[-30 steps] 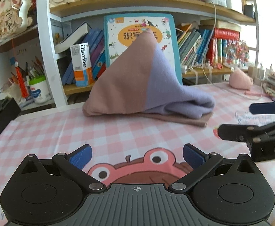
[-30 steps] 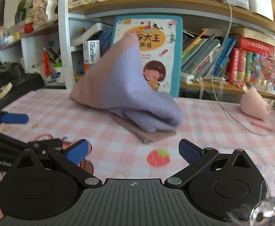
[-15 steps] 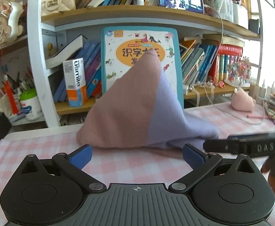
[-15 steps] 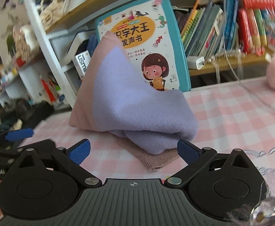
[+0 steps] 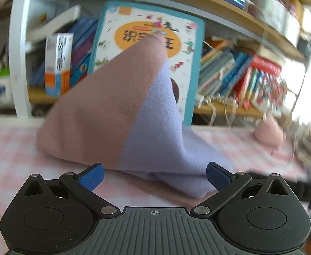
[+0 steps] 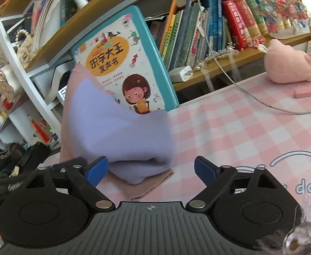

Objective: Fold clothes
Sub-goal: 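Move both tools to the sweater and close the left gripper on its lavender fabric, then grasp the sweater with the right gripper while the left gripper holds it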

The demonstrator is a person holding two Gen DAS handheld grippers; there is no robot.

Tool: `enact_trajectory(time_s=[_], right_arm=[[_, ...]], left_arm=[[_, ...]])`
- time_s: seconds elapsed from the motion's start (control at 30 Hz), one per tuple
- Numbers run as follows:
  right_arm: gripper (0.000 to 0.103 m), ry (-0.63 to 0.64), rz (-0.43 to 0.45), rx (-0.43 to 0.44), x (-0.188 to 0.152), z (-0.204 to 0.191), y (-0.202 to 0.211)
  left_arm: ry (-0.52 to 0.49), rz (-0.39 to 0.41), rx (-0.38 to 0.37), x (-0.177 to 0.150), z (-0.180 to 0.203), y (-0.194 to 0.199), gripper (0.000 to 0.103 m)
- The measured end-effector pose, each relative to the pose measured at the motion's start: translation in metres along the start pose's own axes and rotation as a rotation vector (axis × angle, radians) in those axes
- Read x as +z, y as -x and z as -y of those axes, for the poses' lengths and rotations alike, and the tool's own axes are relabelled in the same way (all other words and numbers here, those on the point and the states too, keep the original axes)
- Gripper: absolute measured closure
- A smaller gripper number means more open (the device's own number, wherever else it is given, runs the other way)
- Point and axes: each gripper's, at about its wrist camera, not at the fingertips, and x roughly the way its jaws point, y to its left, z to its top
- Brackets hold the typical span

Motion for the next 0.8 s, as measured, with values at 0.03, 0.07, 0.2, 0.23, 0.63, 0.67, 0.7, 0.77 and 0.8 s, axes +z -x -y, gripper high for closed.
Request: enact_trajectory(time_s=[0.03, 0.07, 0.2, 0.23, 0.63, 0.67, 0.7, 0.77, 0.8], right_arm=[[0.015, -0.006, 0.002, 0.003, 0.0, 0.002, 0.001], [0.015, -0.013, 0.004, 0.007, 0.0, 0.003, 0.002], [0.014, -0.04, 0.024, 0.017, 0.003, 0.007, 0.006], [0.014, -0.049, 0.025, 0.022, 0.003, 0.009, 0.007], [0.014, -0.116, -0.006, 0.126, 0.001, 0.013, 0.008], [0.014, -0.121, -0.013, 0.144, 0.0, 0.013, 0.007], [0.014, -0.129, -0.026, 0.165, 0.0, 0.012, 0.006], [0.014, -0.153, -0.058, 0.208, -0.003, 0.011, 0.002], [0.014, -0.165, -0.077, 0.226, -0.005, 0.01, 0.0]], left_arm=[[0.03, 0.006, 0.004, 0.0, 0.0, -0.004, 0.0], [0.059, 0.013, 0.01, 0.0, 0.001, -0.008, 0.0], [0.118, 0.032, 0.05, -0.003, 0.003, -0.024, 0.007], [0.13, 0.032, 0.046, -0.004, 0.003, -0.028, 0.009], [0.185, 0.015, -0.054, 0.003, -0.041, 0.006, 0.082], [0.179, 0.011, -0.062, 0.0, -0.047, 0.015, 0.082], [0.169, 0.002, -0.073, -0.004, -0.054, 0.026, 0.082], [0.155, -0.016, -0.086, -0.012, -0.067, 0.044, 0.082], [0.149, -0.023, -0.091, -0.015, -0.074, 0.052, 0.082]])
